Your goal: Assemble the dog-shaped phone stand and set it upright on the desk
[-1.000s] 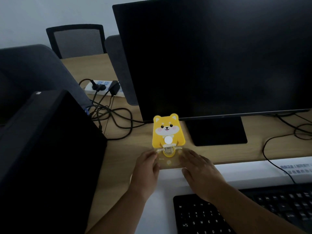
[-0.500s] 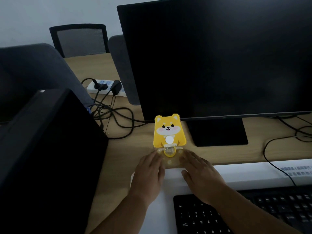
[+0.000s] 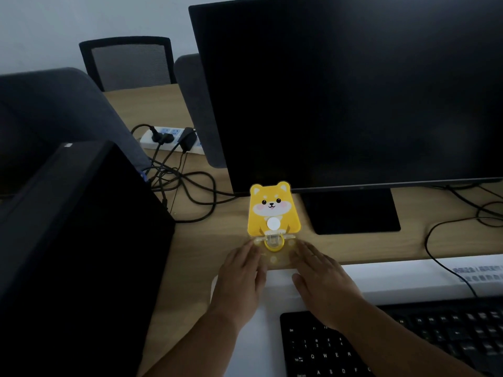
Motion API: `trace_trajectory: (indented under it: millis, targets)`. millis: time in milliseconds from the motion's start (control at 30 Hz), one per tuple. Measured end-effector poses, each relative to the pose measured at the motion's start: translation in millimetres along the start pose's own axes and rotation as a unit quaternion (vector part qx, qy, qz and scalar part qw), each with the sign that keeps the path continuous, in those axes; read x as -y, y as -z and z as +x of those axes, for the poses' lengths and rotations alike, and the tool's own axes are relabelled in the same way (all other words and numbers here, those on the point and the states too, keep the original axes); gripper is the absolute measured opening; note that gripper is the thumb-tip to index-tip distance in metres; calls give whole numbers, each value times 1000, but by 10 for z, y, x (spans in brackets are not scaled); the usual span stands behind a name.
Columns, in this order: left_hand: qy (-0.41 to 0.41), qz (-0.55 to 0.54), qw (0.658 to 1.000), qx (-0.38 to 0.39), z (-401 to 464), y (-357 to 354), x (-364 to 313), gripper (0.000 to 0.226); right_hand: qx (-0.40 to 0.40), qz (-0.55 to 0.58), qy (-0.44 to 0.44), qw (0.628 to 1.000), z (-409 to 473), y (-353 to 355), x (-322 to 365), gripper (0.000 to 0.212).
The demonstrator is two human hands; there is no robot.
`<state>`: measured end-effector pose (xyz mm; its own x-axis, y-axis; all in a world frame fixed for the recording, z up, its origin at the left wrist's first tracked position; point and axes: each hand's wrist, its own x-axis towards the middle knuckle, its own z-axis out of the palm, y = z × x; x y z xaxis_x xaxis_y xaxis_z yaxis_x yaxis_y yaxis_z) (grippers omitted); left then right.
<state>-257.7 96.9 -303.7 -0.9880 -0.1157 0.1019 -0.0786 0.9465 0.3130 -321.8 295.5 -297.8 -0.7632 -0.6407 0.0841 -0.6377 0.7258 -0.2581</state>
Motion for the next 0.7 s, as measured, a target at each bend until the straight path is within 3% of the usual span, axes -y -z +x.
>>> trace_trajectory:
  millis: [333, 467, 700]
  targets:
    - [11, 41, 998, 35, 14, 24, -16, 59, 10, -1, -3, 1000, -2, -2, 6, 55]
    - [19, 1, 998, 54, 19, 93, -55, 64, 15, 1, -3, 1000, 16, 26, -5, 55]
    - [33, -56, 997, 40, -164, 360, -35, 54, 115, 27, -57, 991, -64, 340, -50, 86]
